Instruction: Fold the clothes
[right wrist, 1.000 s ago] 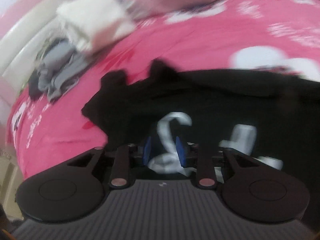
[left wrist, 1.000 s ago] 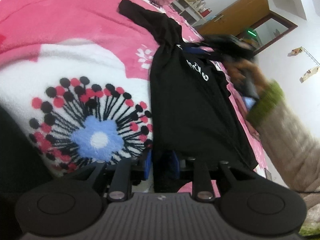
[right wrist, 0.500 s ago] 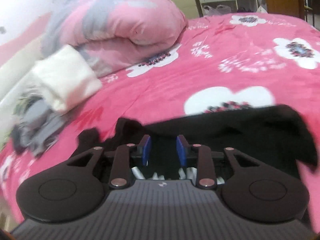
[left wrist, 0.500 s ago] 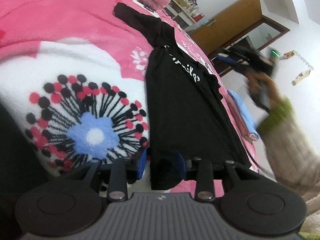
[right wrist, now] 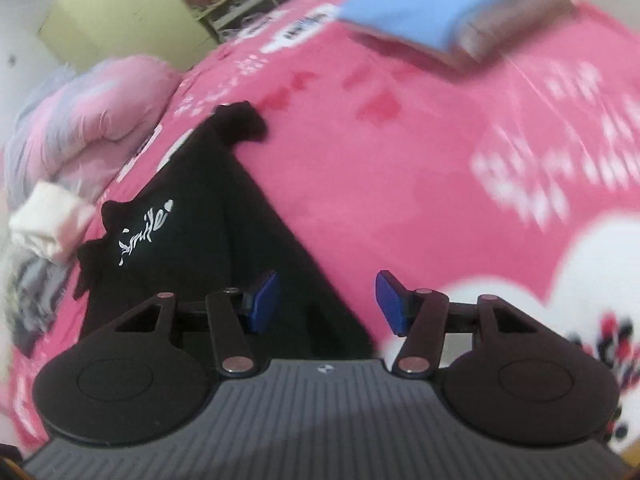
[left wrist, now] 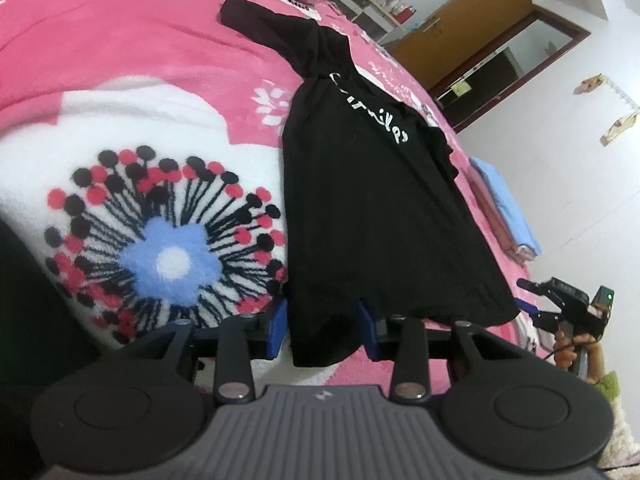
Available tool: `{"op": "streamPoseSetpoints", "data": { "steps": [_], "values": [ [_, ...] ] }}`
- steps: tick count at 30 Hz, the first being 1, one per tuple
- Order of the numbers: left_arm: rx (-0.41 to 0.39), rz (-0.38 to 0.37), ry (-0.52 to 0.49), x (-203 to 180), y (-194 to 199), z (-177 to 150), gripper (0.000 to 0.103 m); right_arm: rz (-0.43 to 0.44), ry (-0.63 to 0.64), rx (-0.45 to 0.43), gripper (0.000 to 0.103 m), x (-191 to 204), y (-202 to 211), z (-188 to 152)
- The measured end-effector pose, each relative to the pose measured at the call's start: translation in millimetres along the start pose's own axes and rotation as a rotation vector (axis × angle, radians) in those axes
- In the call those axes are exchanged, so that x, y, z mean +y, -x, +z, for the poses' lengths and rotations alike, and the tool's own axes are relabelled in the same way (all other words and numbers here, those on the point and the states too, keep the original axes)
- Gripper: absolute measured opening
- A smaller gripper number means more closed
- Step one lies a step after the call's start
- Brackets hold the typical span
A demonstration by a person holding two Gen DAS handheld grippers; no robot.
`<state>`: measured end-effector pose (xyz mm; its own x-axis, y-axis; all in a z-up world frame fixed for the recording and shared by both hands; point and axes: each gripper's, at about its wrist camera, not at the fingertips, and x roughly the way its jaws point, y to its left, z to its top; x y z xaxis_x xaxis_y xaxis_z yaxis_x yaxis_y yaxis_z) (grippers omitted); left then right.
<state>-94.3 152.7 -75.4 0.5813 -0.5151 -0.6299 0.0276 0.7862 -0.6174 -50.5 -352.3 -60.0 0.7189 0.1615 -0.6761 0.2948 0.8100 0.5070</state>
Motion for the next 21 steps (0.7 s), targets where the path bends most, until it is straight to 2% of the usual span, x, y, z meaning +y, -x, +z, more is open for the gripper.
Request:
{"op": "streamPoseSetpoints", "data": {
  "steps": [3,4,5,6,7,9,10,12,13,16,18,20,21],
  "values": [
    [0.002,0.036,-0.007,-6,-1,1,0.029,0.042,0.004,0.001,0.052,-10,-6,-6],
    [0.003,0.050,-0.007,-8,-1,0,0.020,0.048,0.019,0.006,0.052,-10,-9,-6],
    [0.004,0.065,-0.007,-11,-1,0,0.006,0.054,0.035,0.012,0.051,-9,-12,-5],
    [0.003,0.070,-0.002,-12,-1,-1,0.005,0.060,0.058,0.025,0.046,-9,-11,-7],
    [0.001,0.067,0.005,-14,1,-1,0.005,0.065,0.082,0.038,0.030,-9,-10,-8],
    [0.003,0.030,0.030,-17,4,1,0.004,0.087,0.126,0.076,0.005,-5,-9,-13],
    [0.010,-0.011,0.062,-17,4,7,0.003,0.102,0.139,0.089,0.003,-2,-8,-15],
    [0.037,-0.153,0.192,-11,0,35,0.003,0.134,0.145,0.084,0.002,3,-6,-12],
    [0.033,-0.201,0.218,-14,-2,58,0.003,0.156,0.136,0.076,0.002,6,-5,-8],
    [-0.027,-0.271,0.193,-39,-6,148,0.003,0.273,0.009,0.004,0.002,17,-5,39],
    [-0.088,-0.291,0.154,-66,4,202,0.003,0.345,-0.055,-0.086,0.002,34,4,84],
    [-0.169,-0.314,0.079,-95,30,236,0.003,0.420,-0.097,-0.188,0.002,50,26,125],
    [-0.215,-0.318,0.027,-107,46,242,0.003,0.452,-0.084,-0.248,0.002,57,48,137]
  ]
}}
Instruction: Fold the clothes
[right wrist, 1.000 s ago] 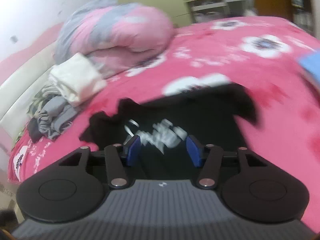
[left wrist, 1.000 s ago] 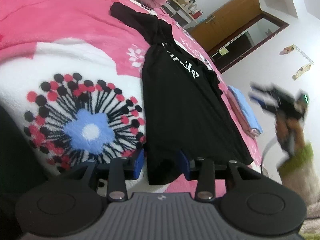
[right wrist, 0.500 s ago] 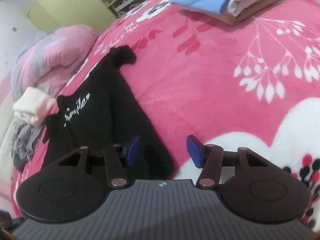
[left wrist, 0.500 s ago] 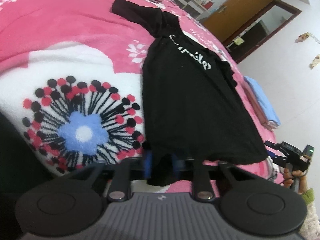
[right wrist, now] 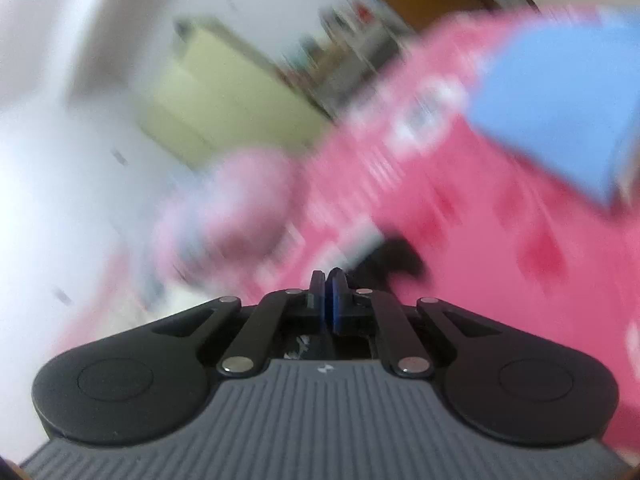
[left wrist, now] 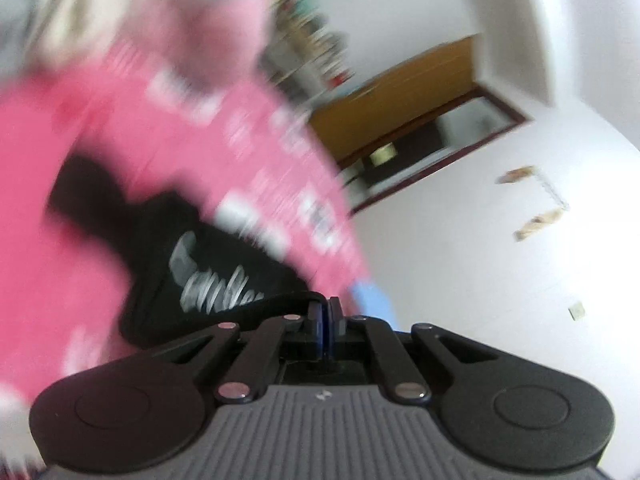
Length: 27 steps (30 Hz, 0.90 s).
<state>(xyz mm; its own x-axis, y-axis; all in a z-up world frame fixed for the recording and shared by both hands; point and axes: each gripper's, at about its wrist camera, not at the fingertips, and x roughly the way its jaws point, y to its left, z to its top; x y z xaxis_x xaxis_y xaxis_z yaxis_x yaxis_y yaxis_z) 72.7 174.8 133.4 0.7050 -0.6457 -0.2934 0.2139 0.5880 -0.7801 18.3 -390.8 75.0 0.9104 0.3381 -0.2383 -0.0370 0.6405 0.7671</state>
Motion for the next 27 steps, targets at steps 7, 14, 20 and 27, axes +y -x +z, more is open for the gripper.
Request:
{"op": "streamPoseSetpoints", "data": {
  "steps": [7,14,20,27],
  "values": [
    [0.015,0.017,-0.114,-5,51,-51,0.003,0.042,0.139,-0.106,0.002,29,102,-8],
    [0.253,0.231,0.077,93,45,-152,0.003,-0.195,-0.079,0.122,0.002,-75,114,-138],
    [0.315,0.284,0.138,122,46,-177,0.003,-0.266,-0.203,0.144,0.002,-113,114,-186],
    [0.310,0.274,0.085,103,53,-177,0.003,-0.224,-0.116,0.105,0.002,-88,135,-173]
  ]
}}
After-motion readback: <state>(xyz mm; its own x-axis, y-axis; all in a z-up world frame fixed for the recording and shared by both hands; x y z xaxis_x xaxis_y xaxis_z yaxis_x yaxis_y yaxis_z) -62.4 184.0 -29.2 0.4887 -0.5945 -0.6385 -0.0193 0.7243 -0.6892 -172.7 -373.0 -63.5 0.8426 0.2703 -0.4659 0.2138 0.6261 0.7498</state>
